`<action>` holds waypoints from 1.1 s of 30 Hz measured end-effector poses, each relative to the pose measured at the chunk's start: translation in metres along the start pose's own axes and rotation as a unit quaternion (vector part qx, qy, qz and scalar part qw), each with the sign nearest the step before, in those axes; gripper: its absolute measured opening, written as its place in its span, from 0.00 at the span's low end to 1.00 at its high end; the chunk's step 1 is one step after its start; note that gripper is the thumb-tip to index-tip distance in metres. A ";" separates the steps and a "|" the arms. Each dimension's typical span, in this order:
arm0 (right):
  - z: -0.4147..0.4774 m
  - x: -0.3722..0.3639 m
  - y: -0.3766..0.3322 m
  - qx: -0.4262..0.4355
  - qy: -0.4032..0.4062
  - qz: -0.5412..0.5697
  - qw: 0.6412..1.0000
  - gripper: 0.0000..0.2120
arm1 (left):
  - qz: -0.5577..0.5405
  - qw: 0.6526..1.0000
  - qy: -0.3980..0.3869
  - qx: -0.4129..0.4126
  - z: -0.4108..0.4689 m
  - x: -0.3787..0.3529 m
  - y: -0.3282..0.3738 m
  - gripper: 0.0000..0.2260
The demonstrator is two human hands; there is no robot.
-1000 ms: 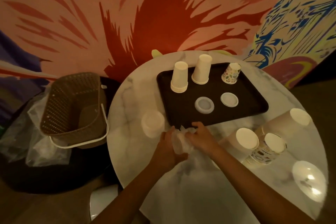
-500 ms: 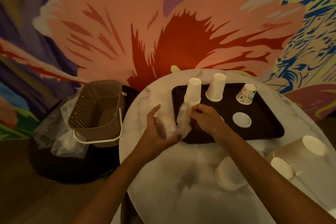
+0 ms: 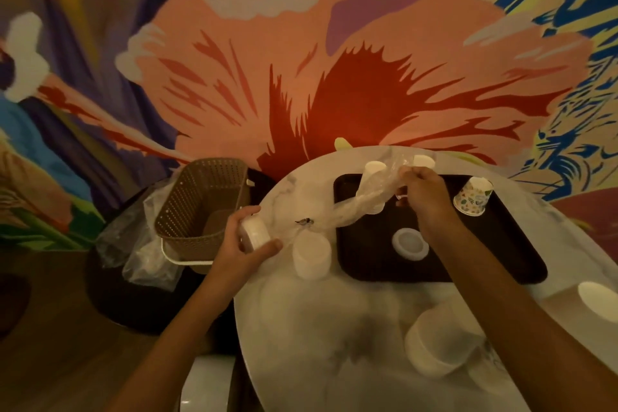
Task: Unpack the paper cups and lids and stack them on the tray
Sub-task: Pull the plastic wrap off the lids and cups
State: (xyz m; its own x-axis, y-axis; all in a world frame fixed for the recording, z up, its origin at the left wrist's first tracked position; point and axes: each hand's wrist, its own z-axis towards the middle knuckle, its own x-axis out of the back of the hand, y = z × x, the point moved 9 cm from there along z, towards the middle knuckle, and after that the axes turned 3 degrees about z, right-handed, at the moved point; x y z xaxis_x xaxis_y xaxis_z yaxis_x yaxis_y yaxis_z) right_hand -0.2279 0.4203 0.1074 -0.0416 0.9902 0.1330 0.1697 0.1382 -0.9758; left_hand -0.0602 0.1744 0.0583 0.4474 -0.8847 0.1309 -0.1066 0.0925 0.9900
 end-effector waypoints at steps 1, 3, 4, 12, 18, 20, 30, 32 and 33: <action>-0.001 -0.002 -0.005 0.021 0.012 -0.015 1.000 0.14 | -0.011 1.000 0.007 0.011 0.001 0.006 -0.002 0.25; -0.002 -0.007 -0.011 0.064 0.021 -0.035 0.997 0.15 | -0.028 0.999 0.011 0.028 0.001 0.018 -0.003 0.24; -0.003 -0.012 -0.013 0.072 0.012 -0.041 0.996 0.15 | -0.033 0.999 0.015 0.030 0.002 0.024 -0.004 0.24; -0.021 -0.055 -0.013 -0.041 -0.222 0.088 0.970 0.12 | -0.068 0.995 0.066 0.044 0.009 0.056 -0.015 0.22; -0.014 -0.045 -0.027 0.096 -0.185 -0.129 0.969 0.11 | -0.109 0.991 0.058 0.059 0.011 0.068 -0.024 0.21; -0.007 -0.041 -0.028 0.085 -0.162 -0.124 0.975 0.11 | -0.080 0.994 0.050 0.056 0.012 0.071 -0.024 0.23; 0.002 -0.033 0.005 -0.117 -0.153 -0.010 0.981 0.07 | 0.025 0.997 0.075 0.005 0.022 0.098 -0.008 0.30; 0.002 -0.032 0.006 -0.111 -0.152 -0.070 0.980 0.02 | 0.012 0.997 0.070 0.005 0.024 0.100 -0.010 0.33; 0.002 -0.032 0.005 -0.093 -0.153 -0.099 0.979 0.03 | -0.002 0.998 0.064 0.009 0.025 0.101 -0.013 0.33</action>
State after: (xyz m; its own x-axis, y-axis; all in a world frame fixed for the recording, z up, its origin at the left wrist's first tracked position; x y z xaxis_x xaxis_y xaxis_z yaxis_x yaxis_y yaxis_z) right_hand -0.2279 0.3896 0.0982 -0.3793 0.8962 0.2301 0.3031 0.3553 -0.8843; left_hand -0.0356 0.0723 0.0569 0.5571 -0.8197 0.1334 -0.1206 0.0791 0.9895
